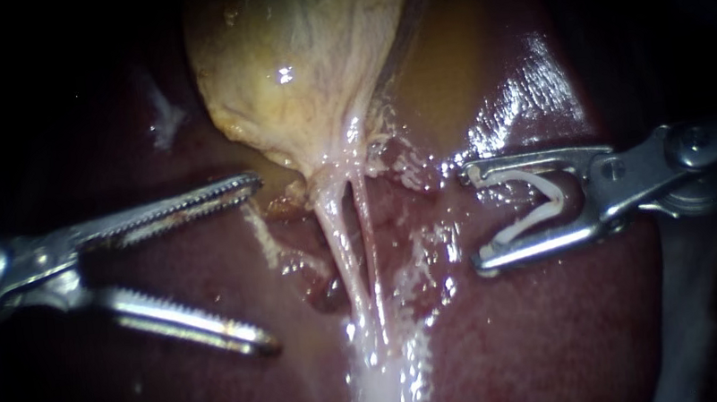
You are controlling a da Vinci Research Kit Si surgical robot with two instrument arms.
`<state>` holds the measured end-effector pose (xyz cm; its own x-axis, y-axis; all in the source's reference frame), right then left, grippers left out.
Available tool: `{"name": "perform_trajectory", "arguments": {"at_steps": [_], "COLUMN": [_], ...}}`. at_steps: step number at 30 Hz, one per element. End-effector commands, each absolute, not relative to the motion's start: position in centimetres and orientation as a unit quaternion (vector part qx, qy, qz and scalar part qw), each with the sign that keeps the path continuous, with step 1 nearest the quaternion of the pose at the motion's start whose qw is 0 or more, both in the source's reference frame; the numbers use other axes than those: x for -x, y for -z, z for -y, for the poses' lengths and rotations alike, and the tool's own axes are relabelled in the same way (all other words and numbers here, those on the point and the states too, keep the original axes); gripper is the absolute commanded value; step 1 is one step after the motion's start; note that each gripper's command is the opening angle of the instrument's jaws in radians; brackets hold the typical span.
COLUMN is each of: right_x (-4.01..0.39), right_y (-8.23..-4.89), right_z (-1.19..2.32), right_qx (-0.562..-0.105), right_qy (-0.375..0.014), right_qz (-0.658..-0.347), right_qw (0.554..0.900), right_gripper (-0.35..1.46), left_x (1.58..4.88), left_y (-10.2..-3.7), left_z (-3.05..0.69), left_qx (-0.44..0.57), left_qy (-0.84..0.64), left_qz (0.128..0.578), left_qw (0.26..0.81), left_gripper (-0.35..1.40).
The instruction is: Grabbing gallbladder
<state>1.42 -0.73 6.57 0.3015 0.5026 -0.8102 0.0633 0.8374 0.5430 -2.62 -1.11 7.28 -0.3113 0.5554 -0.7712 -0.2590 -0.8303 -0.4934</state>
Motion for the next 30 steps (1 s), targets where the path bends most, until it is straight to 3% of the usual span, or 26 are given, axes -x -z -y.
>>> {"name": "perform_trajectory", "arguments": {"at_steps": [1,30], "right_x": [-1.42,-1.42], "right_y": [-6.57,-6.57], "right_z": [0.73,0.74], "right_qx": [-0.247,-0.247], "right_qy": [-0.143,-0.143], "right_qz": [-0.573,-0.573], "right_qw": [0.768,0.768], "right_gripper": [0.5,0.5], "left_x": [2.62,2.91], "left_y": [-7.28,-7.95], "left_z": [1.11,0.77], "left_qx": [0.528,0.505], "left_qy": [-0.797,-0.803], "left_qz": [0.14,0.133], "left_qw": [0.255,0.288], "left_gripper": [0.86,0.44]}}
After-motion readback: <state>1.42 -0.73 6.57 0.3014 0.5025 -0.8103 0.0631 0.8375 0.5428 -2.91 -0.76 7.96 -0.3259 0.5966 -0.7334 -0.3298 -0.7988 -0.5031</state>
